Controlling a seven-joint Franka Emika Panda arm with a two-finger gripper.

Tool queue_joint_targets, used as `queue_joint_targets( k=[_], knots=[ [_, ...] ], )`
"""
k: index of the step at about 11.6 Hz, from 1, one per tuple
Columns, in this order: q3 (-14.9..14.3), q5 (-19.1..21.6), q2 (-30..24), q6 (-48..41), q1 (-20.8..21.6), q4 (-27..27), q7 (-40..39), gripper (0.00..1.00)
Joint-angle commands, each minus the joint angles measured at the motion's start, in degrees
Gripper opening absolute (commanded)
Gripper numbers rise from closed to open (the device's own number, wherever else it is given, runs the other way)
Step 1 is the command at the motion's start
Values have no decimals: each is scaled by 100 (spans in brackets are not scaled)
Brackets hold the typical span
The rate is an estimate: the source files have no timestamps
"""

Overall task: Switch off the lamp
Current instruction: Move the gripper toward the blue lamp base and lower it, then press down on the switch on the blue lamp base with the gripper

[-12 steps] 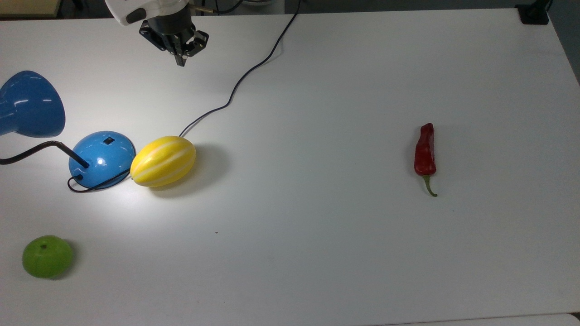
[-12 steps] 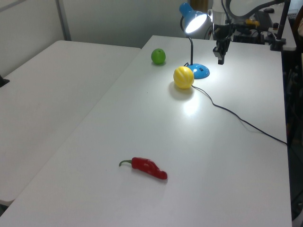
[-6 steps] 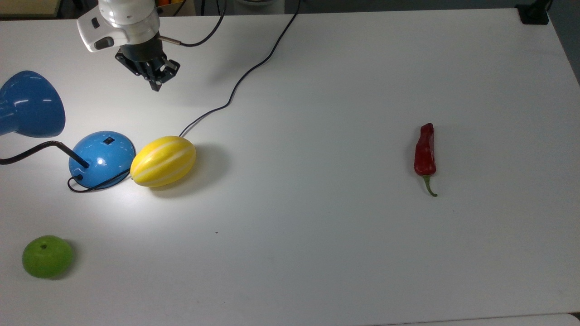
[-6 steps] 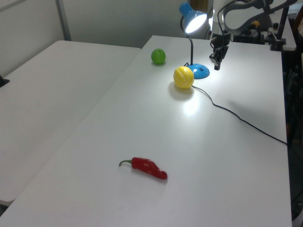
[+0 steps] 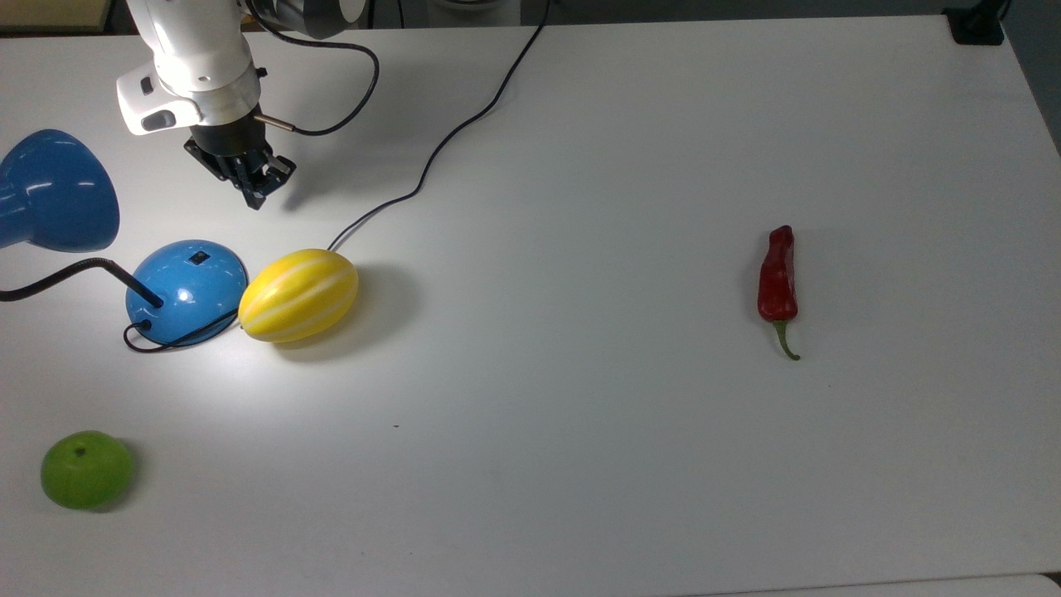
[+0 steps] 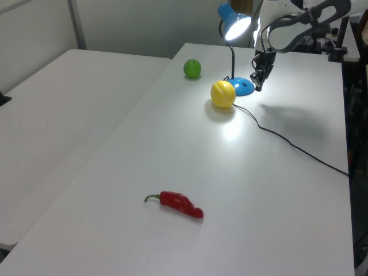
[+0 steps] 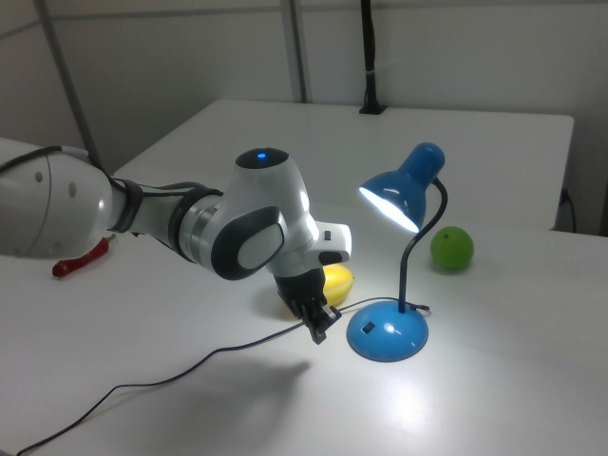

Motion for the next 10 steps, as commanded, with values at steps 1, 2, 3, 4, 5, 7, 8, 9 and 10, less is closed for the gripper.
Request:
queue_joint_targets(
  k=[1, 2, 3, 4, 5, 7, 8, 9, 10],
  knots=[
    [-3, -53, 125, 588, -146, 0, -48, 0],
    [-3, -44, 187, 825, -164, 9, -39, 0],
    [-3, -44, 214, 967, -208, 70, 14, 0],
    [-3, -44, 223, 1012, -234, 97, 171, 0],
    [-3, -44, 275, 1151, -243, 175, 277, 0],
    [-3, -44, 398, 1503, -243, 185, 401, 0],
    [-3, -44, 442, 1591, -243, 202, 401, 0],
    [-12, -44, 477, 1697, -234, 202, 410, 0],
    [-12, -44, 521, 1776, -234, 202, 453, 0]
  ],
)
